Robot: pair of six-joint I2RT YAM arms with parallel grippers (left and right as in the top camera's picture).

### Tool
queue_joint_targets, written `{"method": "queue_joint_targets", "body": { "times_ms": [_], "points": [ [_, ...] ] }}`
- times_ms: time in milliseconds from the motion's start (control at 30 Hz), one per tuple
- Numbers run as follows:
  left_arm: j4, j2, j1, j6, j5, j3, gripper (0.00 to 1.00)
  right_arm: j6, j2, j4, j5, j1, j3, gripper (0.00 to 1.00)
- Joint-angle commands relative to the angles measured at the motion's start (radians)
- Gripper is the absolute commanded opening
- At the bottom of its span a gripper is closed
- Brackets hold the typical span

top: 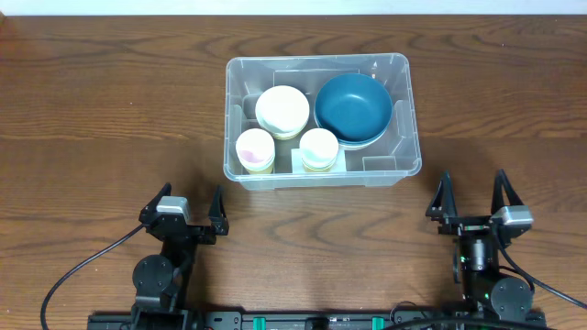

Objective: Pack container

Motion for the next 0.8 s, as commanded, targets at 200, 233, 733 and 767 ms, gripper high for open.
{"method": "queue_joint_targets", "body": {
  "times_ms": [200,233,733,767],
  "points": [
    [-0.037,-0.002,0.003,0.006,0.016,-0.015,0.98,0.003,-0.006,-0.103,0.001,0.007,-0.013,0.99],
    [-0.037,-0.002,0.003,0.006,0.015,-0.015,0.98,0.003,-0.006,-0.135,0.001,0.007,-0.013,0.99],
    [-0.037,-0.002,0.003,0.006,0.016,-0.015,0.98,-0.024,-0.006,-0.307,0.000,0.007,-0.013,0.99],
    [-0.037,-0.002,0.003,0.006,0.016,-0.015,0.98,-0.024,-0.006,-0.307,0.000,0.007,-0.012,0.99]
  ]
}}
